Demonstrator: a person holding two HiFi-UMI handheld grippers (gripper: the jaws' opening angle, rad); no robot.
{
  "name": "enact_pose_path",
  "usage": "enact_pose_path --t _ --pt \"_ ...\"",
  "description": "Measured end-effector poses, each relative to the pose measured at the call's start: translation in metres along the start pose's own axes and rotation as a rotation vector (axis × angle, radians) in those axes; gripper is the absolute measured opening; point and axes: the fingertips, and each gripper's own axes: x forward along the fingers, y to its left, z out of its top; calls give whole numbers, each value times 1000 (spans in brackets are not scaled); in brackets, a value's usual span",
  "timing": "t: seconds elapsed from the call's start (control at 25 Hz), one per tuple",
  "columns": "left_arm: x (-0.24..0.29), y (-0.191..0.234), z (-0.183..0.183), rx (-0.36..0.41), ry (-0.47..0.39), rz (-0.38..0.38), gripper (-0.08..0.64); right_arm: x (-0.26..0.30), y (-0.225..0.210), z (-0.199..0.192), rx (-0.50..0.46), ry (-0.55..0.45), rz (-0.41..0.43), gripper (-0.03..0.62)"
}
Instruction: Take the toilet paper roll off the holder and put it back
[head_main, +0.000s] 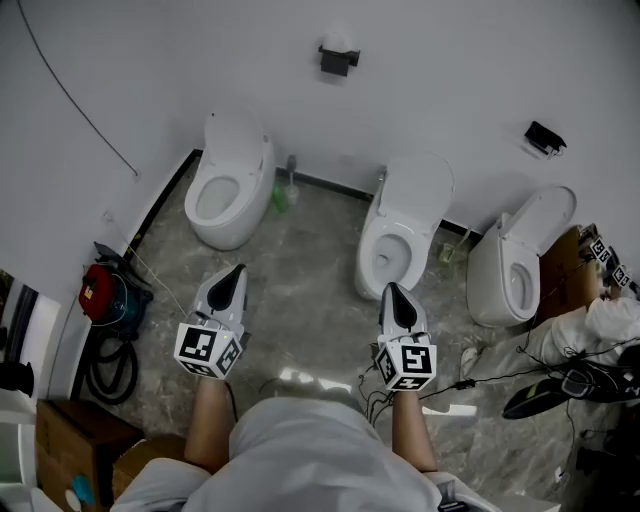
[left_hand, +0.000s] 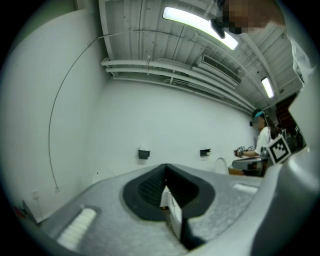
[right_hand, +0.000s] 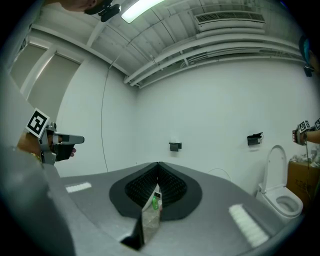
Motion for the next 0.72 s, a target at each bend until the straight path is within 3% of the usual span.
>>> enact_pose_path --t 0.36,0.72 --pt "22 18 -15 -26 33 -17 -2 19 -5 -4 21 -12 -21 -2" --pt "75 42 -26 -15 49 1 -2 81 -28 -8 8 -33 -9 -2"
